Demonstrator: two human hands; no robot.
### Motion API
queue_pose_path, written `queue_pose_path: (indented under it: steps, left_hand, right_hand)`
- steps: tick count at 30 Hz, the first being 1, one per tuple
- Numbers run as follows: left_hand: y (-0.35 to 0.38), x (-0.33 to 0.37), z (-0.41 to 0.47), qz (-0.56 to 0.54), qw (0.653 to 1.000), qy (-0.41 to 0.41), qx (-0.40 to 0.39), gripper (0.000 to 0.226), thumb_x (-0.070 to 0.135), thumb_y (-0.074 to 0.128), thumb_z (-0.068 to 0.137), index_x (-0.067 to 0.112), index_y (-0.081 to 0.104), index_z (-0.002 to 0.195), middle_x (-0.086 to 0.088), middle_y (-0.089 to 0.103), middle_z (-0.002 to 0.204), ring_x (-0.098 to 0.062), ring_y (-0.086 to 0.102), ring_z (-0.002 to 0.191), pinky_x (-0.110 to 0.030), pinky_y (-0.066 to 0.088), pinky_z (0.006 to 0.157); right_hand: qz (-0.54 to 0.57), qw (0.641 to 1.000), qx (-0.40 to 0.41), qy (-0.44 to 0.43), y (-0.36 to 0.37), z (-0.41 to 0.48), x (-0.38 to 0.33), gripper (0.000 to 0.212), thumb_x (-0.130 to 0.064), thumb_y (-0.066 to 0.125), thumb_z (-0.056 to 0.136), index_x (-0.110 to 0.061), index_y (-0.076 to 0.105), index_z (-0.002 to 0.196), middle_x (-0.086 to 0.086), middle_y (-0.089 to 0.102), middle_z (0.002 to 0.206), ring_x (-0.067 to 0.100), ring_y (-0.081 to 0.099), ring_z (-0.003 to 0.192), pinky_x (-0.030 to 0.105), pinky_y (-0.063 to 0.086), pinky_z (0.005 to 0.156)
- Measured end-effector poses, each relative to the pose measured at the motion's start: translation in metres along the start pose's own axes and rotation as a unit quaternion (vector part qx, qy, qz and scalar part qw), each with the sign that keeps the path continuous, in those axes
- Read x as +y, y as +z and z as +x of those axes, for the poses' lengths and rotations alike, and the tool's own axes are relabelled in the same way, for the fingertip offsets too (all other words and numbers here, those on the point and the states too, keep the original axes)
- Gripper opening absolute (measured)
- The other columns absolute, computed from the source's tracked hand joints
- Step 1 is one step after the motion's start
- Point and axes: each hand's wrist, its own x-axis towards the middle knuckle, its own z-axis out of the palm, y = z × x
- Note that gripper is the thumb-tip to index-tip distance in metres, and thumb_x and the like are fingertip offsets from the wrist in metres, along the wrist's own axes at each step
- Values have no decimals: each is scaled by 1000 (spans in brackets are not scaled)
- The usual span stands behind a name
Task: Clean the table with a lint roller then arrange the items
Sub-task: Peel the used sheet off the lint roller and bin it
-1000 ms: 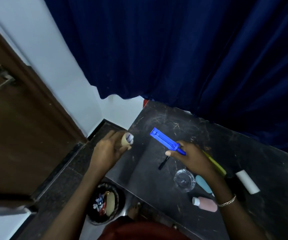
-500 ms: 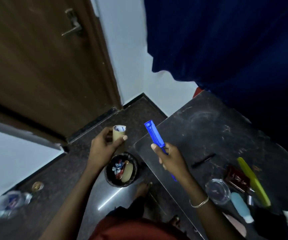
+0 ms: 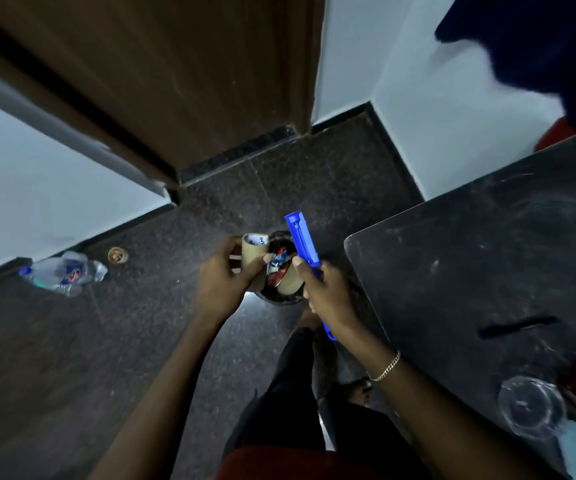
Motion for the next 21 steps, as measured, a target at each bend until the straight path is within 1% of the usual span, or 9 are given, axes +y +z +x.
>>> queue_pose_path:
  steps: [4,6,9,11,13,15,17,19,21]
  left_hand:
    - [13,-40,26,1,1000,-26,-5,36,36,81,87,21,69,117,16,72,98,11,66,85,-4,46,66]
    - [24,-62,42,9,999,-39,-7,33,37,81,87,24,68,115,18,70,95,7,67,84,-6,48,65]
    - [45,-98,67,14,997,-72,-19,32,47,82,83,30,68,106,13,71,94,-11,71,88,-32,60,72]
    - [63,-123,84,13,995,-90,-37,38,55,82,78,28,70,103,6,73,94,-18,72,87,-43,62,74]
    - [83,-146,99,31,993,-101,-59,37,49,83,81,24,69,104,-1,75,98,-18,69,84,-37,57,72]
    - [102,-168,112,57,988,-119,-75,41,42,83,84,14,70,111,-9,75,102,-16,62,84,-27,44,70]
    - [119,-190,124,72,982,-154,-85,47,45,82,83,8,68,109,-14,74,101,-22,64,86,-27,38,70]
    - [134,-214,134,79,975,-185,-95,49,47,81,83,8,67,109,-16,73,102,-32,68,94,-29,40,72]
    - [146,-232,143,87,970,-203,-100,48,45,79,85,8,68,113,-17,73,108,-36,68,103,-30,42,75]
  right_hand:
    - [-4,999,39,36,22,41,39,27,-49,63,88,-35,56,67,-17,54,53,-5,47,49,18,36,54]
    - [-22,997,62,48,30,63,61,28,-52,63,87,-31,55,70,-14,56,59,1,50,52,21,41,56]
    - [-62,992,101,47,40,90,88,36,-51,64,86,-14,64,87,3,65,75,14,59,71,28,47,72]
    - [-79,989,113,47,43,107,105,40,-40,67,89,-1,67,97,6,66,82,14,60,80,22,42,73]
    - [-103,986,111,68,44,122,124,41,-37,68,89,3,66,97,10,67,85,20,62,81,23,40,71]
    - [-145,980,101,90,44,135,145,46,-41,67,88,3,66,98,20,70,91,31,67,86,25,39,69]
    - [-180,976,85,93,43,147,165,50,-45,66,88,3,64,104,24,70,98,36,67,92,26,38,70]
    - [-203,972,73,98,42,155,177,49,-42,66,90,3,63,107,24,70,100,36,66,94,25,36,69]
    - [-201,971,82,96,43,161,185,47,-39,66,91,5,62,107,24,69,100,35,66,95,23,36,69]
